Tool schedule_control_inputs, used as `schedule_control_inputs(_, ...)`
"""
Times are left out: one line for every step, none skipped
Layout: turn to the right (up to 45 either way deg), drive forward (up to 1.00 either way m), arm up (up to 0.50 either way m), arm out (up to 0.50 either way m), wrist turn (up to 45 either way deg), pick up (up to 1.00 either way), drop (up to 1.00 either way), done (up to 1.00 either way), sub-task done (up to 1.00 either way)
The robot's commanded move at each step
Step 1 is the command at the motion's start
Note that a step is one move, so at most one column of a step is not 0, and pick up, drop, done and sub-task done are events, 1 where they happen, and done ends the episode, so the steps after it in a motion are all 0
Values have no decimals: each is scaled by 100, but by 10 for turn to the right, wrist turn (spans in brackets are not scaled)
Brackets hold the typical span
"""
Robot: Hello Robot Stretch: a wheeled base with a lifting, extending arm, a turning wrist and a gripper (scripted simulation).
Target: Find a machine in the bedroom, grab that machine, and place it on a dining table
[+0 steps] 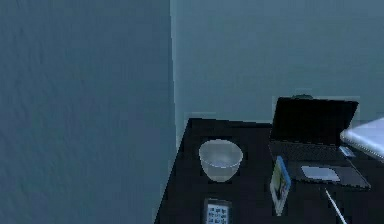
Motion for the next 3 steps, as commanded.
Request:
schedule_control_inputs(0, 0, 0, 0, 0, 0, 100, 0, 0)
schedule_control_inputs(0, 0, 0, -10, 0, 0, 0, 0, 0)
schedule_control_inputs(0, 0, 0, 0, 0, 0, 0, 100, 0)
